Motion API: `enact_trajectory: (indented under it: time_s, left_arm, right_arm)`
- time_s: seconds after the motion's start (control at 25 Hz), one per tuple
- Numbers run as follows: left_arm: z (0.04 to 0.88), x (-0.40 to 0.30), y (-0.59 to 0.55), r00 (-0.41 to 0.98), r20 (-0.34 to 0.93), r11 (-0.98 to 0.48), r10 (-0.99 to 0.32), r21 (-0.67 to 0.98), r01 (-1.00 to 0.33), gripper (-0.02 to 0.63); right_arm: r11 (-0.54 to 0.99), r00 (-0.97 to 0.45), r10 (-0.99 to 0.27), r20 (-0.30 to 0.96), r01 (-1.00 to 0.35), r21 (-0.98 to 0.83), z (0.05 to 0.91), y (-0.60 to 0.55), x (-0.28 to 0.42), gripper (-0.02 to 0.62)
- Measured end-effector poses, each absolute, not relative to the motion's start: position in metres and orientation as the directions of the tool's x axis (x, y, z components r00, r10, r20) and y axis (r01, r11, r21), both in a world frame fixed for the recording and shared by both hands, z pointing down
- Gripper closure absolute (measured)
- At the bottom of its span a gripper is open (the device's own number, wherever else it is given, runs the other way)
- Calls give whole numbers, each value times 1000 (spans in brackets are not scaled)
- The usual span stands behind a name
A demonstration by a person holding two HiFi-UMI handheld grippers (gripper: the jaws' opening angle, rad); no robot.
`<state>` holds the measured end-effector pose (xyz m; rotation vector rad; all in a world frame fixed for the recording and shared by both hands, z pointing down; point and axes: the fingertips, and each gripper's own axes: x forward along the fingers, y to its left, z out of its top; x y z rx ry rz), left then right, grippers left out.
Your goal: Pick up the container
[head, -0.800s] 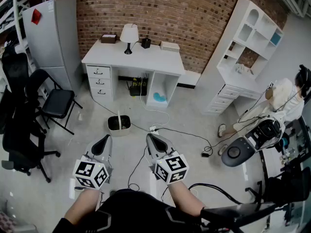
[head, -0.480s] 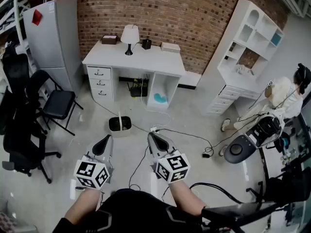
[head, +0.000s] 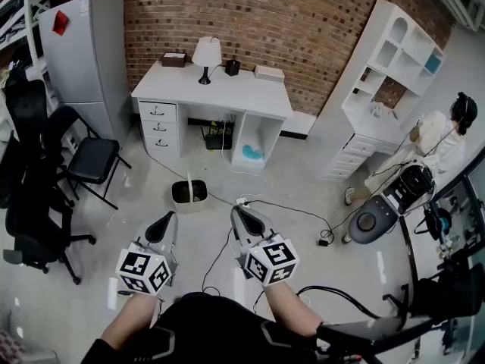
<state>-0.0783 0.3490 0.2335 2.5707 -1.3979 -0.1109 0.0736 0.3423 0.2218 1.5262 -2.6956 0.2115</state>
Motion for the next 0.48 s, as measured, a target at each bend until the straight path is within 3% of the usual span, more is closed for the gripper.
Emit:
enact_trajectory:
  time_s: [0.48]
  left_arm:
    - [244,-137,342,541,6,-524,-841,240,-818,601]
  right_arm:
    - [516,-523,-841,136,-852,-89,236,335,18,588]
